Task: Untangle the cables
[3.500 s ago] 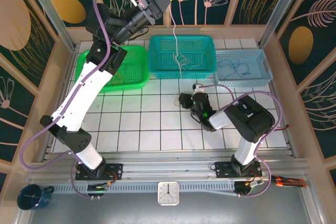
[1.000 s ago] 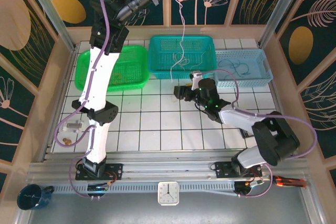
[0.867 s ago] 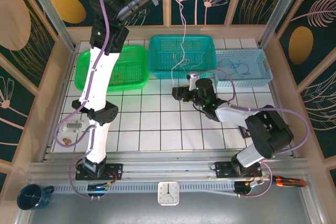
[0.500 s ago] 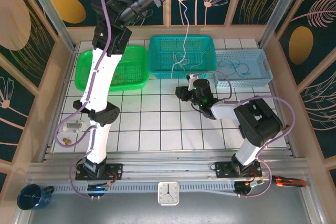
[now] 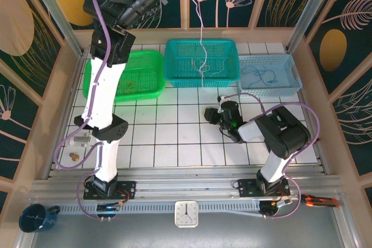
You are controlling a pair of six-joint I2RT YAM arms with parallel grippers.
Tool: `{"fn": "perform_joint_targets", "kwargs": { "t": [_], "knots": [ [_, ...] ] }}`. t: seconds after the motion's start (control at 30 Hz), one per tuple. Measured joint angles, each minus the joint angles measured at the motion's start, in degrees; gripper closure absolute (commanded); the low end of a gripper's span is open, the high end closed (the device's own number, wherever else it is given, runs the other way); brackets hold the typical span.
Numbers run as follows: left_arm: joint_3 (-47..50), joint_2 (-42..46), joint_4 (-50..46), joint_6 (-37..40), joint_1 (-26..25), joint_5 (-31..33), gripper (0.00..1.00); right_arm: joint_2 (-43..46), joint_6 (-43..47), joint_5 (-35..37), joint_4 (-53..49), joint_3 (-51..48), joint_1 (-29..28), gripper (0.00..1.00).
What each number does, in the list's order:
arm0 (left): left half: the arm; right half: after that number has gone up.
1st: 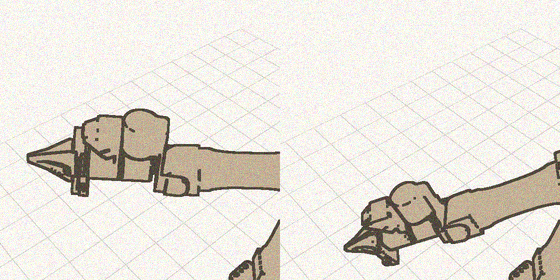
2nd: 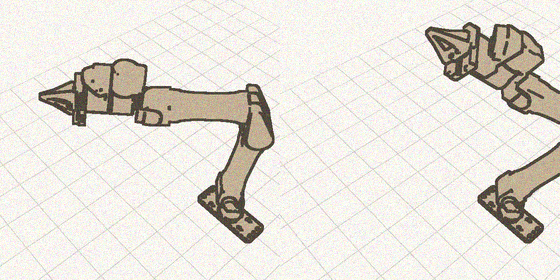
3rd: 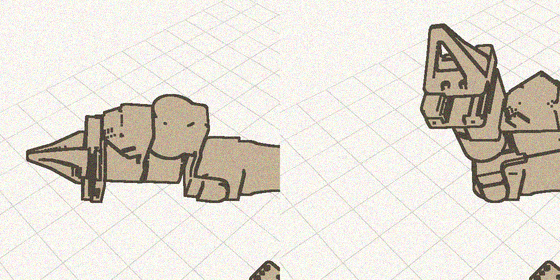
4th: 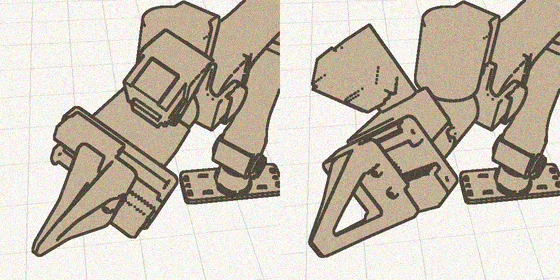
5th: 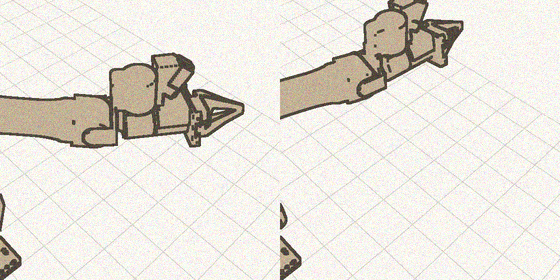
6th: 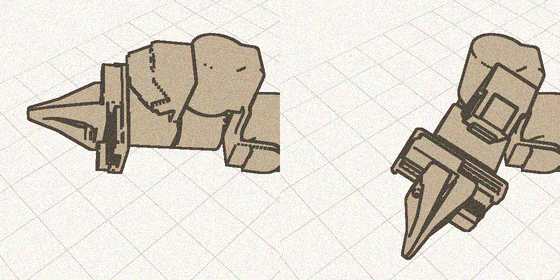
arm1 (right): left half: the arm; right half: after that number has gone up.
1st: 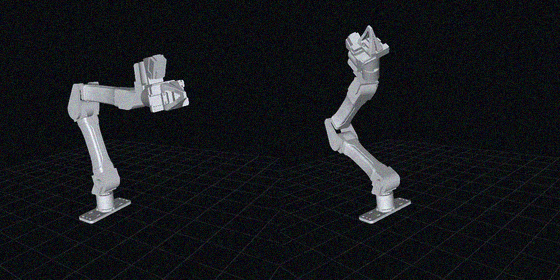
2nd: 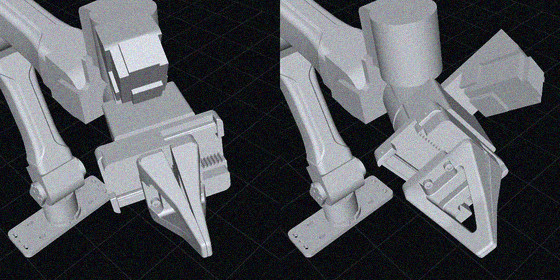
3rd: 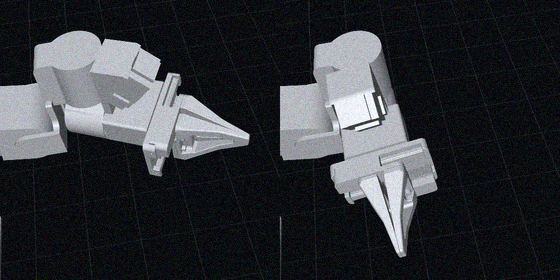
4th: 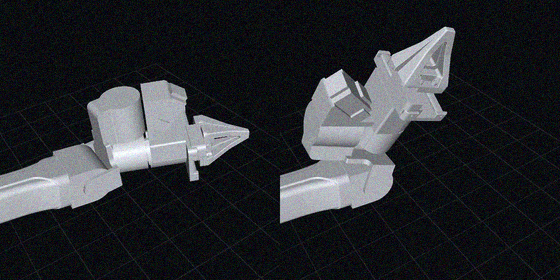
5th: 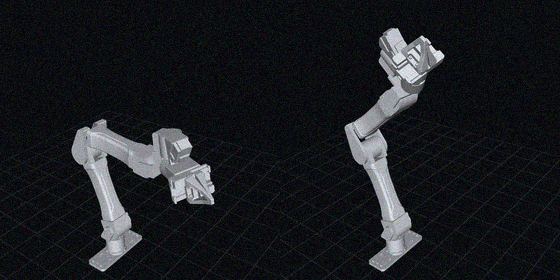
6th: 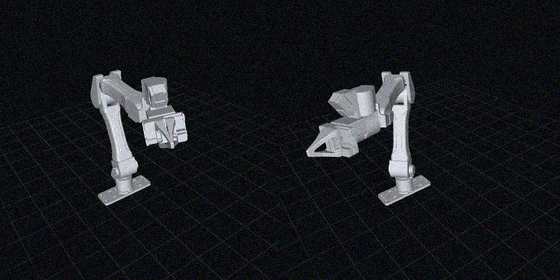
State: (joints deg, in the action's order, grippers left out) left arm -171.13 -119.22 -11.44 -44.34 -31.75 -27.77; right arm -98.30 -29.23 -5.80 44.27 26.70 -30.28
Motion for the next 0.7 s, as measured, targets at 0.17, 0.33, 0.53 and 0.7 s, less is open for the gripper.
{"fn": "perform_joint_targets", "kwargs": {
  "t": [0.17, 0.33, 0.53, 0.7],
  "knots": [
    [0.0, 1.0, -0.1, 0.7, 0.3, 1.1, 1.0, 0.0, -1.0, 0.2, 1.6, -0.9, -0.2, 0.67],
    [0.0, 2.1, -1.5, 2.5, 1.0, 2.7, 1.0, 0.0, -1.4, 0.2, 3.4, -1.6, -0.5, 0.67],
    [0.0, 5.2, -4.5, 6.4, 2.0, 5.8, 1.0, 0.0, -2.1, 0.8, 3.5, -2.0, -0.5, 0.69],
    [-0.2, 8.4, -7.3, 9.9, 2.2, 8.8, 1.0, 0.0, -3.0, 1.1, 4.7, -1.8, -0.9, 0.5]
  ]
}}
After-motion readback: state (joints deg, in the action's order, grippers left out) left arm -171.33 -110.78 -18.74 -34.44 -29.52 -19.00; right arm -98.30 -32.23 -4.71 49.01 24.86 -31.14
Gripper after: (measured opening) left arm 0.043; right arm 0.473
